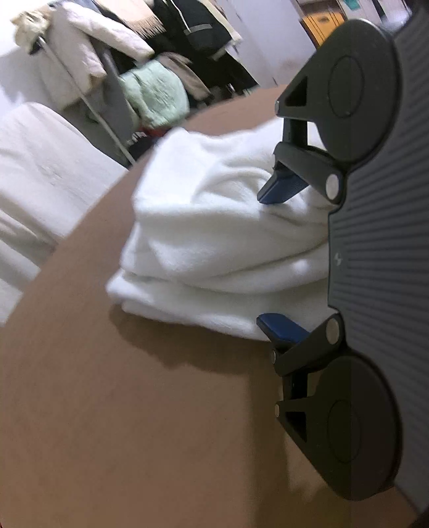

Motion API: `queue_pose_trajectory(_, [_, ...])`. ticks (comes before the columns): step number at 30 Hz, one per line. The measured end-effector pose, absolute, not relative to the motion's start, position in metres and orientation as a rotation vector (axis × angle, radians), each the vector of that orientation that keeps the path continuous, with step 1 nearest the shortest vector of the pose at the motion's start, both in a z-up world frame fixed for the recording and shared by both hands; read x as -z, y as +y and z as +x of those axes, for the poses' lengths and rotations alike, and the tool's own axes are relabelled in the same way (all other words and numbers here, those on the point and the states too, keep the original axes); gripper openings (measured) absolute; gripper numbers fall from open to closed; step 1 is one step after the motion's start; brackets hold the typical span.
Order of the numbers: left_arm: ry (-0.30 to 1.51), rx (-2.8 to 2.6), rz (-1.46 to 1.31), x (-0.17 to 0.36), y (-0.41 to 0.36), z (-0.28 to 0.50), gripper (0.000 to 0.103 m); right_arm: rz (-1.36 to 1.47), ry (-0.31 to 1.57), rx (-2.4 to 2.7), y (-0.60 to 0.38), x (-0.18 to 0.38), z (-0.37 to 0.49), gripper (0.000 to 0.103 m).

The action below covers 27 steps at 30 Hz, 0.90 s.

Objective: Fold clothes
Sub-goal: 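Open the right gripper and release the fleece end onto the bundle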

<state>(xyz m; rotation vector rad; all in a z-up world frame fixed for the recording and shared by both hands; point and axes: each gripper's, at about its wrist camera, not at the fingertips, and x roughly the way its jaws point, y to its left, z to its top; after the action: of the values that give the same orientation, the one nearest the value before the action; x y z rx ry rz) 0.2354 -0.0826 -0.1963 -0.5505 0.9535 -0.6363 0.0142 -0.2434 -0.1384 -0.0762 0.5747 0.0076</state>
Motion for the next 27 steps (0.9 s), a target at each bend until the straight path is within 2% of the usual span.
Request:
queue_pose_trajectory(3, [0.941,0.749,-0.761,0.199,-0.071,0.238,0.072,-0.005,0.652,0.064,-0.260,0.164,-0.003,0.058])
queue_pose_trajectory(5, [0.930,0.748,-0.749,0.197,-0.069,0.235,0.072,0.025,0.689,0.047,-0.261,0.176,-0.003,0.059])
queue_pose_trajectory(8, [0.928,0.735,-0.660,0.192,-0.075,0.230,0.073,-0.045,0.677,0.081,-0.247,0.191,0.007,0.065])
queue_pose_trajectory(10, [0.940,0.749,-0.610,0.191,-0.085,0.229,0.077,-0.095,0.662,0.119,-0.238,0.200,0.016,0.079])
queue_pose_trajectory(12, [0.928,0.720,-0.553,0.188,-0.088,0.225,0.078,-0.095,0.654,0.170,-0.236,0.210,0.029,0.080])
queue_pose_trajectory(14, [0.910,0.678,-0.494,0.184,-0.088,0.220,0.072,-0.005,0.666,0.190,-0.246,0.217,0.039,0.076])
queue_pose_trajectory(15, [0.901,0.657,-0.465,0.182,-0.089,0.218,0.040,0.069,0.659,0.189,-0.253,0.215,0.040,0.071])
queue_pose_trajectory(16, [0.892,0.636,-0.436,0.180,-0.089,0.215,0.032,0.137,0.643,0.199,-0.258,0.211,0.041,0.058])
queue_pose_trajectory(17, [0.882,0.615,-0.407,0.178,-0.089,0.213,0.028,0.144,0.624,0.205,-0.259,0.204,0.038,0.044])
queue_pose_trajectory(19, [0.863,0.573,-0.349,0.174,-0.090,0.208,0.025,0.091,0.585,0.205,-0.255,0.187,0.029,0.034])
queue_pose_trajectory(23, [0.847,0.480,-0.242,0.169,-0.088,0.201,0.021,-0.015,0.561,0.193,-0.243,0.167,0.020,0.033])
queue_pose_trajectory(27, [0.921,0.472,-0.202,0.179,-0.101,0.206,0.020,-0.169,0.703,0.202,-0.231,0.205,0.032,0.035])
